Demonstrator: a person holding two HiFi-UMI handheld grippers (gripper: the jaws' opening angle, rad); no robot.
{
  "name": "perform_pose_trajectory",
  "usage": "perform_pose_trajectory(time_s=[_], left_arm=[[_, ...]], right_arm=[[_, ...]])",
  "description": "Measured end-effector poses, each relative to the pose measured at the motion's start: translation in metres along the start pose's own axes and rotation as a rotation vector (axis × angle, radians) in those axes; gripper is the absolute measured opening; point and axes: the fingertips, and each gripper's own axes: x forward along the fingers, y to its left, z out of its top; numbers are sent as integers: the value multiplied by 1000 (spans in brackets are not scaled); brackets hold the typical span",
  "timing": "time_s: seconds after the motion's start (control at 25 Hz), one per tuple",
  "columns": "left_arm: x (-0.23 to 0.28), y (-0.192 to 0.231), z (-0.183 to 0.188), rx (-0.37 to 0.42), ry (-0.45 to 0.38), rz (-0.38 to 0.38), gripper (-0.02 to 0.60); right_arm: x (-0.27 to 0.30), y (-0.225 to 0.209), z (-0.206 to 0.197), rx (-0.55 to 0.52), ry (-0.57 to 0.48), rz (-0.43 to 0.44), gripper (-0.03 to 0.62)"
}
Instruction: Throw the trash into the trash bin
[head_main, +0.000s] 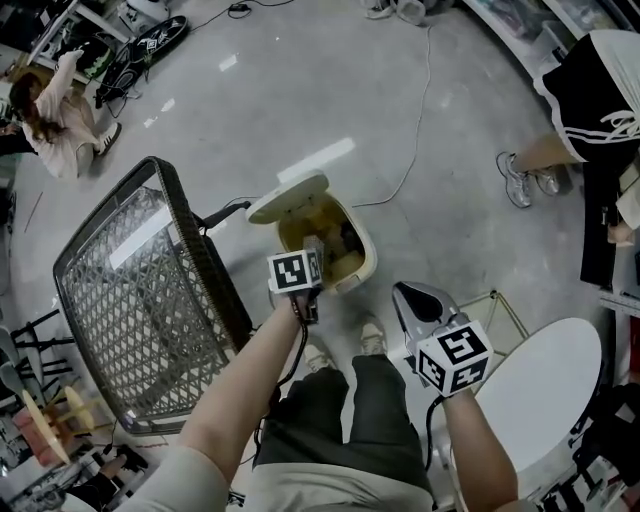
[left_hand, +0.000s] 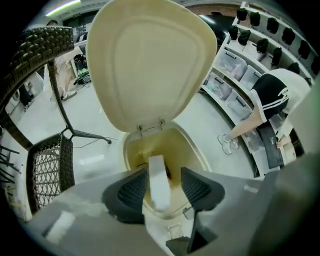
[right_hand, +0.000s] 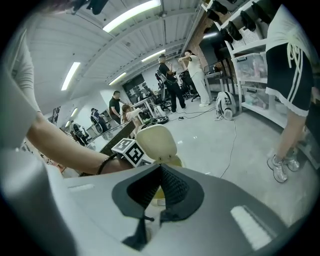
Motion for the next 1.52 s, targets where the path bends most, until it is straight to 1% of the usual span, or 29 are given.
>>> perform_pose_trajectory(time_s=[0.16, 0.36, 0.44, 0.52, 0.56, 0.68, 0.8, 0.88, 0.96, 1.08, 1.16, 1.28, 1.4, 1.52], left_arm=[[-5, 1, 2, 3, -2, -3, 222], [-33, -4, 10, 3, -18, -19, 222], [-51, -7, 15, 15, -28, -34, 222], [-73, -11, 21, 31, -46, -50, 221], [-85, -14, 26, 39, -60, -57, 208], [-121, -22, 40, 47, -110, -86, 191], [-165, -26, 51, 36, -162, -103, 176], [-199, -27, 60, 29, -212, -110, 155], [-233, -33, 69, 39, -262, -118, 142], [-282, -37, 75, 70, -322, -122, 115], [-314, -36, 79, 87, -368, -118, 99], [-363, -43, 90, 138, -451, -114, 91], [-414, -53, 97, 204, -533, -114, 87], [-465, -64, 102, 258, -624, -119, 76]], right_arm=[[2, -1, 2, -5, 0, -4, 3], [-8, 9, 19, -18, -8, -8, 3], [-15, 17, 30, -59, -7, -14, 3], [-24, 29, 42, -139, 0, -21, 3], [-30, 35, 49, -168, 0, -19, 3], [-49, 51, 69, -187, -14, -3, 3], [-67, 70, 91, -209, -38, 2, 3], [-80, 84, 109, -218, -63, 6, 3], [-96, 95, 130, -225, -96, 5, 3], [-121, 114, 160, -239, -142, 1, 3], [-138, 132, 181, -240, -175, 22, 3], [-171, 159, 219, -250, -260, 59, 3], [-204, 188, 249, -302, -332, 74, 3], [-232, 218, 269, -357, -386, 95, 3]])
